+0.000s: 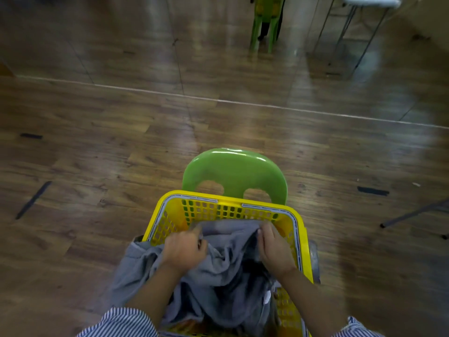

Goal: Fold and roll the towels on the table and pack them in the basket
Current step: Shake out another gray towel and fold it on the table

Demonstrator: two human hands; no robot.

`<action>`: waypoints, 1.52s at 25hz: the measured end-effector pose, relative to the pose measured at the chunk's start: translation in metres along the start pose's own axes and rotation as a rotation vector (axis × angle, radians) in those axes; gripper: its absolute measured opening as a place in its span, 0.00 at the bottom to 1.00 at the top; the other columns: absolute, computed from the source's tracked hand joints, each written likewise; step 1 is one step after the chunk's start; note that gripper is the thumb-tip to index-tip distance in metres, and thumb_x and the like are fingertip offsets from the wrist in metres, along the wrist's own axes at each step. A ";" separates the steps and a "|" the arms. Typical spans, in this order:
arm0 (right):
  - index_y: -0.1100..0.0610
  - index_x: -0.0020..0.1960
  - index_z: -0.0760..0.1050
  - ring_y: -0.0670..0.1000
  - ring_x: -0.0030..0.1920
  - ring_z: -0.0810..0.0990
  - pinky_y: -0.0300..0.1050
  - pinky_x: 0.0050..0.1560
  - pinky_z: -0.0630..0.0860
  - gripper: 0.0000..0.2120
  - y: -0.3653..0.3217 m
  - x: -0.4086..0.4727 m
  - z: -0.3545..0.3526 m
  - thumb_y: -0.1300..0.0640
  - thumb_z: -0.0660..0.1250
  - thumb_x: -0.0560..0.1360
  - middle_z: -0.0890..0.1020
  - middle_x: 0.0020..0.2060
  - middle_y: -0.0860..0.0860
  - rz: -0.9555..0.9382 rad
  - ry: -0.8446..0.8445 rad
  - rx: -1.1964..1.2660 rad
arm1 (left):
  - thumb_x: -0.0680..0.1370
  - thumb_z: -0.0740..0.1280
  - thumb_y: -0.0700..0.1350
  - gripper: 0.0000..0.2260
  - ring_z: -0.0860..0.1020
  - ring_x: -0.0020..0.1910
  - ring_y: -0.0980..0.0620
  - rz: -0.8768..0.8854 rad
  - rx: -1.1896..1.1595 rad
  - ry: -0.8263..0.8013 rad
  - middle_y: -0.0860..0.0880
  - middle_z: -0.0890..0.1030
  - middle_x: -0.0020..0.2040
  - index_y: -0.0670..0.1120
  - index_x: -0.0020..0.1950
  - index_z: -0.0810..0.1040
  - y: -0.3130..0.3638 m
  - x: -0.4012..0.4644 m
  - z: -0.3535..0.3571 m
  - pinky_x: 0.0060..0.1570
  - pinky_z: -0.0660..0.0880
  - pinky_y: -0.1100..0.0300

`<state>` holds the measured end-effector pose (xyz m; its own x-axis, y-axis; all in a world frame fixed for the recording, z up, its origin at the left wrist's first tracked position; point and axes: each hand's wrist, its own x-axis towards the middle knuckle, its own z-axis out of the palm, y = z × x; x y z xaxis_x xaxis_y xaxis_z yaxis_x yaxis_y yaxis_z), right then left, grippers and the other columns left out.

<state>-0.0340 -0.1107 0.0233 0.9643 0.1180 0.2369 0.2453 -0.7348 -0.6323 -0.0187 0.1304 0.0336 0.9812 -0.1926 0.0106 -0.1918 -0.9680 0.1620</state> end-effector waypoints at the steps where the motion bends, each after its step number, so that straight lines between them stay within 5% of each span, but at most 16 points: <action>1: 0.58 0.46 0.67 0.59 0.30 0.73 0.48 0.25 0.66 0.23 -0.010 0.012 -0.010 0.42 0.42 0.80 0.74 0.35 0.56 -0.033 0.049 0.001 | 0.74 0.58 0.54 0.17 0.78 0.30 0.42 -0.043 -0.025 0.001 0.46 0.79 0.31 0.46 0.54 0.79 0.002 0.007 -0.015 0.26 0.64 0.60; 4: 0.56 0.45 0.64 0.61 0.26 0.74 0.44 0.25 0.59 0.10 -0.033 0.047 -0.041 0.50 0.50 0.79 0.75 0.30 0.58 -0.109 0.167 -0.075 | 0.72 0.57 0.55 0.16 0.81 0.40 0.37 -0.095 -0.088 0.147 0.41 0.82 0.38 0.46 0.47 0.79 0.012 0.033 -0.062 0.35 0.74 0.53; 7: 0.60 0.43 0.68 0.62 0.31 0.75 0.50 0.32 0.65 0.20 -0.060 0.074 -0.072 0.45 0.46 0.78 0.75 0.33 0.59 -0.090 0.255 0.008 | 0.76 0.60 0.55 0.14 0.80 0.48 0.37 -0.178 -0.063 0.184 0.40 0.82 0.44 0.46 0.47 0.78 0.020 0.057 -0.106 0.41 0.73 0.54; 12: 0.54 0.42 0.63 0.52 0.32 0.71 0.47 0.35 0.66 0.09 -0.094 0.106 -0.118 0.52 0.51 0.79 0.72 0.30 0.47 -0.171 0.261 0.125 | 0.76 0.60 0.54 0.14 0.80 0.47 0.39 -0.239 -0.033 0.142 0.42 0.82 0.44 0.45 0.45 0.79 0.021 0.079 -0.135 0.39 0.68 0.57; 17: 0.61 0.43 0.67 0.47 0.30 0.70 0.45 0.33 0.64 0.11 -0.129 0.131 -0.160 0.55 0.53 0.79 0.72 0.30 0.52 -0.156 0.420 0.301 | 0.77 0.57 0.59 0.16 0.80 0.51 0.43 -0.211 -0.016 0.048 0.45 0.83 0.47 0.51 0.48 0.79 0.019 0.081 -0.134 0.50 0.71 0.54; 20: 0.57 0.41 0.66 0.43 0.29 0.69 0.42 0.34 0.60 0.08 -0.152 0.146 -0.172 0.58 0.56 0.79 0.69 0.27 0.46 -0.166 0.333 0.259 | 0.72 0.60 0.65 0.17 0.82 0.46 0.55 -0.036 -0.911 0.075 0.50 0.84 0.43 0.54 0.45 0.79 0.041 0.077 -0.153 0.48 0.74 0.57; 22: 0.57 0.41 0.67 0.41 0.30 0.69 0.42 0.35 0.61 0.08 -0.158 0.157 -0.171 0.60 0.58 0.79 0.69 0.28 0.45 -0.088 0.321 0.297 | 0.71 0.66 0.60 0.14 0.81 0.46 0.60 0.085 -1.198 0.070 0.54 0.83 0.45 0.52 0.48 0.79 0.064 0.083 -0.168 0.46 0.74 0.63; 25: 0.55 0.39 0.70 0.44 0.32 0.69 0.42 0.38 0.67 0.09 -0.148 0.164 -0.165 0.60 0.60 0.78 0.71 0.29 0.47 0.031 0.257 0.538 | 0.72 0.68 0.49 0.02 0.77 0.37 0.59 0.216 -1.066 0.214 0.53 0.80 0.38 0.52 0.42 0.78 0.083 0.090 -0.171 0.41 0.73 0.63; 29: 0.61 0.50 0.76 0.39 0.35 0.75 0.33 0.41 0.72 0.04 -0.117 0.149 -0.149 0.64 0.65 0.76 0.78 0.37 0.50 0.065 0.036 0.683 | 0.79 0.63 0.47 0.09 0.69 0.32 0.63 0.074 -1.057 0.449 0.54 0.73 0.33 0.49 0.39 0.75 0.070 0.093 -0.169 0.36 0.68 0.63; 32: 0.60 0.54 0.76 0.34 0.36 0.76 0.31 0.41 0.74 0.14 -0.090 0.135 -0.124 0.65 0.72 0.69 0.80 0.40 0.48 0.059 -0.303 0.492 | 0.83 0.57 0.43 0.12 0.69 0.32 0.64 0.048 -1.069 0.483 0.55 0.70 0.34 0.49 0.39 0.70 0.073 0.085 -0.189 0.37 0.66 0.68; 34: 0.55 0.46 0.79 0.43 0.36 0.76 0.44 0.43 0.75 0.09 -0.073 0.128 -0.098 0.60 0.75 0.67 0.79 0.36 0.52 0.074 -0.456 0.195 | 0.83 0.55 0.43 0.12 0.68 0.32 0.63 0.058 -1.065 0.515 0.54 0.68 0.34 0.48 0.40 0.68 0.074 0.083 -0.202 0.37 0.66 0.69; 36: 0.49 0.34 0.76 0.48 0.37 0.72 0.50 0.44 0.73 0.08 -0.059 0.123 -0.076 0.53 0.75 0.67 0.75 0.32 0.52 0.076 -0.467 -0.013 | 0.84 0.55 0.43 0.13 0.65 0.31 0.61 0.036 -1.040 0.565 0.54 0.65 0.33 0.48 0.39 0.65 0.064 0.084 -0.211 0.34 0.64 0.67; 38: 0.48 0.33 0.75 0.47 0.38 0.72 0.49 0.47 0.72 0.09 -0.050 0.121 -0.070 0.55 0.74 0.68 0.76 0.34 0.49 0.133 -0.409 0.118 | 0.84 0.55 0.45 0.14 0.64 0.30 0.59 -0.023 -0.976 0.607 0.54 0.64 0.32 0.49 0.38 0.63 0.047 0.085 -0.216 0.32 0.62 0.65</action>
<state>0.0632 -0.1062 0.1348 0.9424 0.2998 -0.1483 0.1036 -0.6831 -0.7229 0.0605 0.1029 0.2552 0.8833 0.1894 0.4289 -0.3362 -0.3817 0.8610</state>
